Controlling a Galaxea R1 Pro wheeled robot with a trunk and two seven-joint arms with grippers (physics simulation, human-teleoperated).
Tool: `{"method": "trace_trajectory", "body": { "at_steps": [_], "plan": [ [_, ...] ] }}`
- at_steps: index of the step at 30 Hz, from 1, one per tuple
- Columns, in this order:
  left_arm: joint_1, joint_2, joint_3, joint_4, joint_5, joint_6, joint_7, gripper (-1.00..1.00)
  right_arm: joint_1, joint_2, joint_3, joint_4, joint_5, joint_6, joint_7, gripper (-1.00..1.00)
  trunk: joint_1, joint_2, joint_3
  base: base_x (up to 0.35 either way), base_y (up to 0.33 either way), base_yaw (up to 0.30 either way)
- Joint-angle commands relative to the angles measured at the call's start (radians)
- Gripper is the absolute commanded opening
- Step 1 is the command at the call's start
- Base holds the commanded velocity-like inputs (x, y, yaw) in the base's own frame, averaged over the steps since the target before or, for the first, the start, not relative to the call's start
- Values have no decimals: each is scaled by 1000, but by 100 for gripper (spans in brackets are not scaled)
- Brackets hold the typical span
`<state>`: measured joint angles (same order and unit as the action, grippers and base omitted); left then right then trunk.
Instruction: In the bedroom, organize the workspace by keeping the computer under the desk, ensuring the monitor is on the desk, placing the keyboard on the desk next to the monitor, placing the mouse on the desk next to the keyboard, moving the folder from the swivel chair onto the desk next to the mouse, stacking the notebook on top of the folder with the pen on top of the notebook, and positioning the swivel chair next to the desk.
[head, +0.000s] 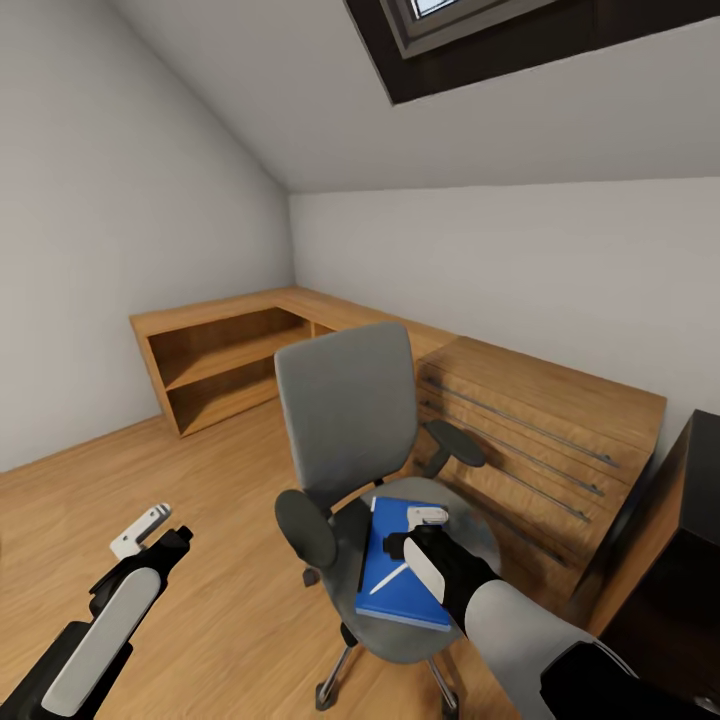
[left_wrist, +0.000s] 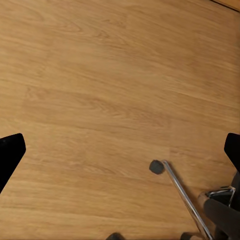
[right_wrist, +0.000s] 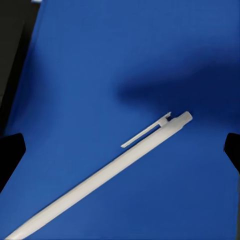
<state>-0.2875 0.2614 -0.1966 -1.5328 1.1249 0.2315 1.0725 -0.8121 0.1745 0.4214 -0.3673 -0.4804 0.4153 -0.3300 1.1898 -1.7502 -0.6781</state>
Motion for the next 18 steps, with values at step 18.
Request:
{"method": "trace_trajectory", "body": {
  "at_steps": [18],
  "plan": [
    [-1,1,-1,0,1,8,7,100,-1,0,5,-1,-6,3,-8,100,58,-106,-48,0,0,0]
  ]
}}
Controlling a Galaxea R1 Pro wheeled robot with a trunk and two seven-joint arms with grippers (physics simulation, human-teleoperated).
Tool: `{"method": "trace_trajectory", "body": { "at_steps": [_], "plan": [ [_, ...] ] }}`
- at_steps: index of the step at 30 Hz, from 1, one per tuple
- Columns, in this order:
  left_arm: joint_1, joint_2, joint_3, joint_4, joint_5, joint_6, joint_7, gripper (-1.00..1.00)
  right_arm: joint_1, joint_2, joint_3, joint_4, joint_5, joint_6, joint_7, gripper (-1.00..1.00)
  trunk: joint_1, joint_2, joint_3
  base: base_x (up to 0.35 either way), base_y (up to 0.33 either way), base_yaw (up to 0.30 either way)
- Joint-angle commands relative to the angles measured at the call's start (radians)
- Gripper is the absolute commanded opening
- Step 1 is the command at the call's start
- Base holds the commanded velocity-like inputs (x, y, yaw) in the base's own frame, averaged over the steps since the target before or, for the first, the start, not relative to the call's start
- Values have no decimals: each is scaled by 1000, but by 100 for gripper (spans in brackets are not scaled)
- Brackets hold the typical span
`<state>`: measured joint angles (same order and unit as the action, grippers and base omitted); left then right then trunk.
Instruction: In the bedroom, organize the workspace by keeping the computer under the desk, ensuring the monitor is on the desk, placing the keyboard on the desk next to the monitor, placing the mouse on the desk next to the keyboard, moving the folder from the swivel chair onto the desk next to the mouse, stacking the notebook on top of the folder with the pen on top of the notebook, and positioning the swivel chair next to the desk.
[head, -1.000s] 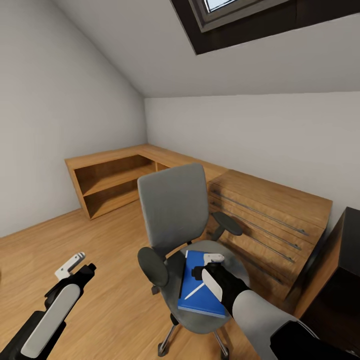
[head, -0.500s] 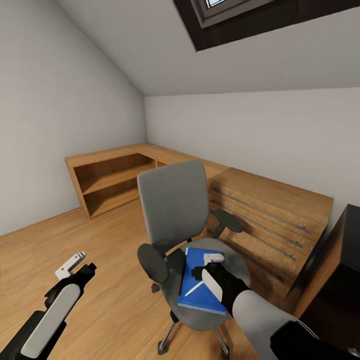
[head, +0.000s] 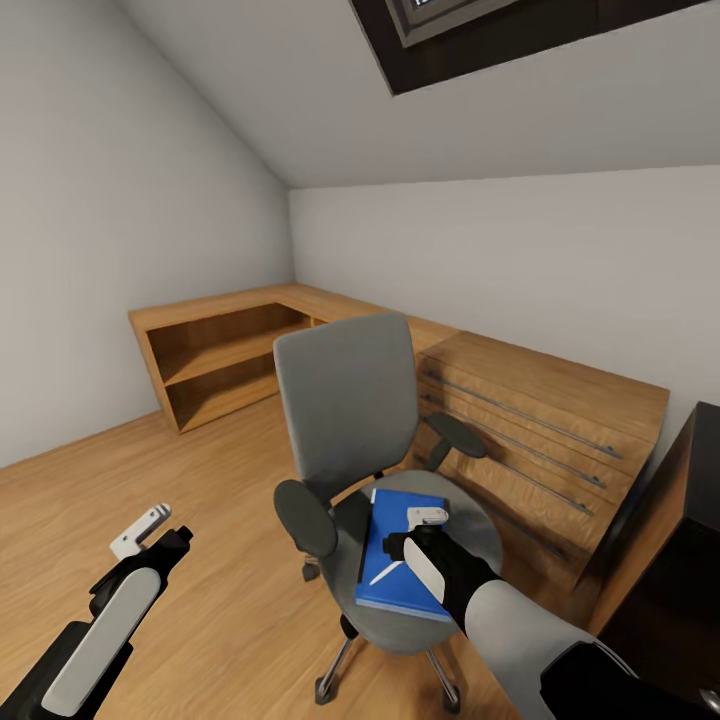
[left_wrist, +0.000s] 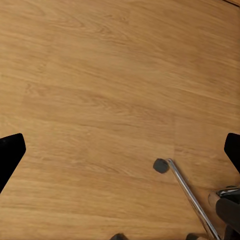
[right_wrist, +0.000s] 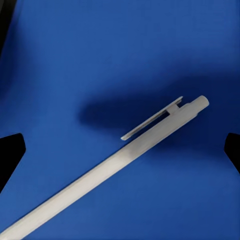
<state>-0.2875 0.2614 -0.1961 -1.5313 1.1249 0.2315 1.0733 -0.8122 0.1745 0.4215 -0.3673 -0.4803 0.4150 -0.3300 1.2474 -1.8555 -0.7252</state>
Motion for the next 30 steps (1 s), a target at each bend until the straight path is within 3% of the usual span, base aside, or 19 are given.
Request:
{"method": "trace_trajectory", "body": {
  "at_steps": [1,30],
  "plan": [
    [-1,1,-1,-1,1,8,6,100,-1,0,5,-1,-6,4,-8,100,0,-1,-1,0,0,0],
    [-1,2,-15,5,-2,17,5,100,-1,0,5,-1,-6,4,-8,100,0,-1,-1,0,0,0]
  ]
}}
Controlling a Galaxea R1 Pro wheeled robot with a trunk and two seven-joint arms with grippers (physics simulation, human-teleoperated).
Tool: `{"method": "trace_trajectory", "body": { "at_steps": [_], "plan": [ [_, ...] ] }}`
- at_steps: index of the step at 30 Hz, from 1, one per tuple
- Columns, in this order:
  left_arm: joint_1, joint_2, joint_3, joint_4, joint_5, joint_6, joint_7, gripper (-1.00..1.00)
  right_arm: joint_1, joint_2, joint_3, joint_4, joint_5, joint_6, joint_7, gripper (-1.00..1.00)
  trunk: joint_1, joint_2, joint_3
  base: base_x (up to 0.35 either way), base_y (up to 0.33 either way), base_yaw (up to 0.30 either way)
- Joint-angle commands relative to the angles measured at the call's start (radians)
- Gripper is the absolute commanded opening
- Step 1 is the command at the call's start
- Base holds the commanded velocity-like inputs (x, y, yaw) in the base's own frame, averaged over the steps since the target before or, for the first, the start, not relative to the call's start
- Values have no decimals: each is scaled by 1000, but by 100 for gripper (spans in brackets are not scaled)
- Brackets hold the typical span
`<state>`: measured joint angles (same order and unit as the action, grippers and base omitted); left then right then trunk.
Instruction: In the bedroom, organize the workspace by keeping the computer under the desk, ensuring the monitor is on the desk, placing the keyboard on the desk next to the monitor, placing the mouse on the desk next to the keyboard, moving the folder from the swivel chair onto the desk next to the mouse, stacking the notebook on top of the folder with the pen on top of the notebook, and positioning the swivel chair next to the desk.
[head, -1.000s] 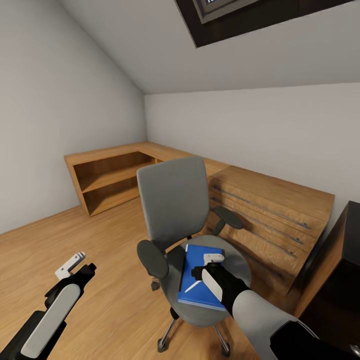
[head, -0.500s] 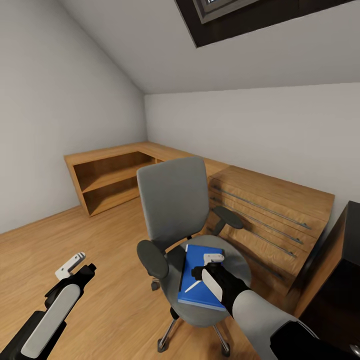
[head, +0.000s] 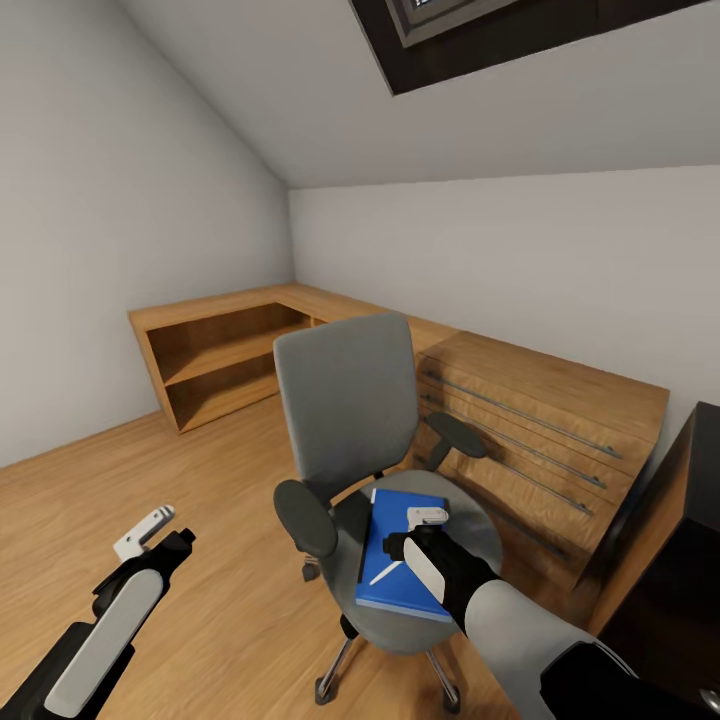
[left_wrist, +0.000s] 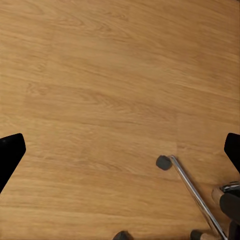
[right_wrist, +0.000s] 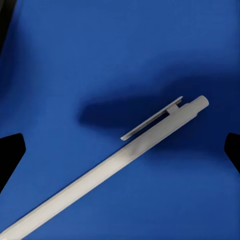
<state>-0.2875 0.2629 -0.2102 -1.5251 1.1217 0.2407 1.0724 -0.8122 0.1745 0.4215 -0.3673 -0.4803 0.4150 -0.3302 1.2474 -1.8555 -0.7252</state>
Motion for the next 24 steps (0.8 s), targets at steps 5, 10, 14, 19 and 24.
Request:
{"method": "trace_trajectory", "body": {
  "at_steps": [5,10,14,19,24],
  "plan": [
    [-1,1,-17,-1,1,8,5,100,-1,0,5,-1,-6,4,-7,100,0,-1,-1,22,0,0],
    [-1,1,-27,-1,1,8,4,100,-1,0,5,-1,-6,4,-7,100,0,-1,-1,13,0,0],
    [-1,1,-27,-1,1,8,4,100,-1,0,5,-1,-6,4,-7,100,0,-1,-1,1,0,0],
    [-1,1,-28,-1,1,8,4,100,-1,0,5,-1,-6,4,-7,100,0,-1,-1,50,0,0],
    [-1,1,-28,-1,0,8,4,100,-1,0,5,-1,-6,4,-8,100,0,-1,-1,19,0,0]
  ]
}}
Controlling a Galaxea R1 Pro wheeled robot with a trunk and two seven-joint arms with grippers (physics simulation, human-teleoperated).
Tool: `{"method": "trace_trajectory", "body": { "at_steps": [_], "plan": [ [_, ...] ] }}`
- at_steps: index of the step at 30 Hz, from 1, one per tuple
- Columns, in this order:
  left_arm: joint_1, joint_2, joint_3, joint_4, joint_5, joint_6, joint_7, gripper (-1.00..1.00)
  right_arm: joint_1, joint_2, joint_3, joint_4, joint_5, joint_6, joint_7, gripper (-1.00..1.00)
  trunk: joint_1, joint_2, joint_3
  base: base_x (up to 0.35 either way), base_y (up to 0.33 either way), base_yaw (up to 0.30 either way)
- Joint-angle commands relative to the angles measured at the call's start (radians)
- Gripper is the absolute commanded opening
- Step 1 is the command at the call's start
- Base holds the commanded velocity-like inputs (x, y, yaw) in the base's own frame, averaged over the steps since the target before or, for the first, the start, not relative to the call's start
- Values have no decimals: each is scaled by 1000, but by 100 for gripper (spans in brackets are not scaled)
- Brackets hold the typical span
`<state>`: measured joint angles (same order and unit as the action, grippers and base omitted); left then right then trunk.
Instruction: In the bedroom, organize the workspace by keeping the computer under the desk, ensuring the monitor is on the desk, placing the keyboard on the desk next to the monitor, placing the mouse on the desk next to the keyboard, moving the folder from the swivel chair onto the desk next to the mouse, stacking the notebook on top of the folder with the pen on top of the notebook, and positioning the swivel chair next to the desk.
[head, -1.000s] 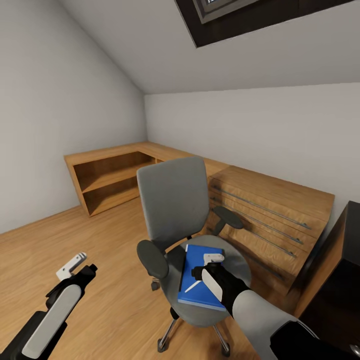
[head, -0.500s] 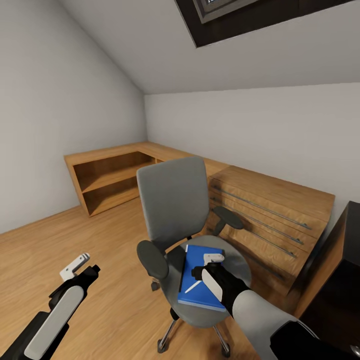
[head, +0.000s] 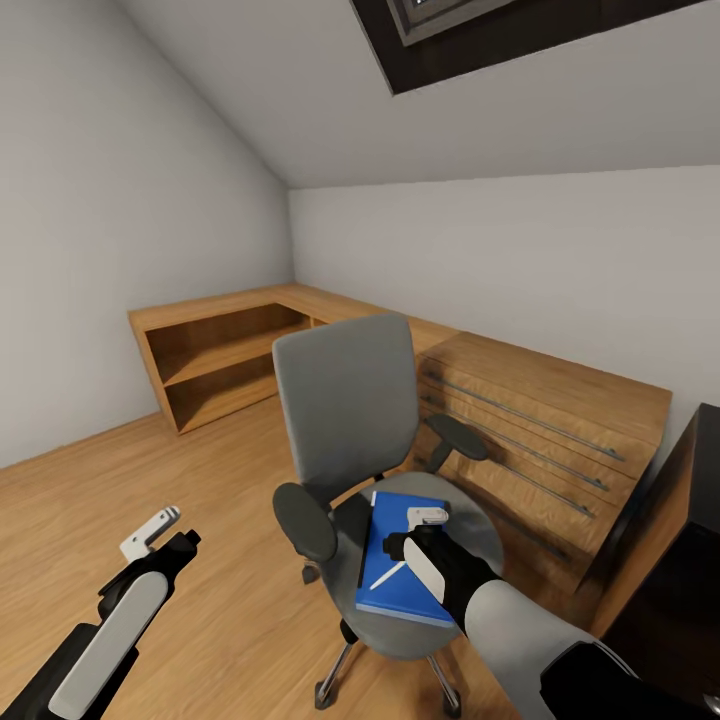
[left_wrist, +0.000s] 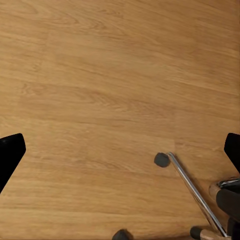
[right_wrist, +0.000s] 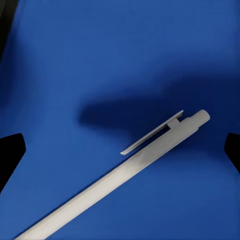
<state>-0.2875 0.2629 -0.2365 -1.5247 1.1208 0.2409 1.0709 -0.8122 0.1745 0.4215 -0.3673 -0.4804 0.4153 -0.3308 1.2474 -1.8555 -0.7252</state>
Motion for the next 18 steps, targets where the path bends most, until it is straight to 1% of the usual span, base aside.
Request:
{"method": "trace_trajectory", "body": {
  "at_steps": [1,4,16,18],
  "plan": [
    [-1,1,-1,-1,1,8,6,100,-1,0,5,-1,-6,4,-8,100,0,-1,-1,2,0,0],
    [-1,1,-1,-3,0,7,6,100,-1,0,5,-1,-6,4,-8,100,0,-1,-1,1,0,0],
    [-1,1,-1,-5,-1,7,6,100,-1,0,5,-1,-6,4,-8,100,46,-85,-39,0,0,0],
    [-1,1,-1,-5,-1,7,6,100,-1,0,5,-1,-6,4,-8,100,46,-85,-39,0,0,0]
  ]
}}
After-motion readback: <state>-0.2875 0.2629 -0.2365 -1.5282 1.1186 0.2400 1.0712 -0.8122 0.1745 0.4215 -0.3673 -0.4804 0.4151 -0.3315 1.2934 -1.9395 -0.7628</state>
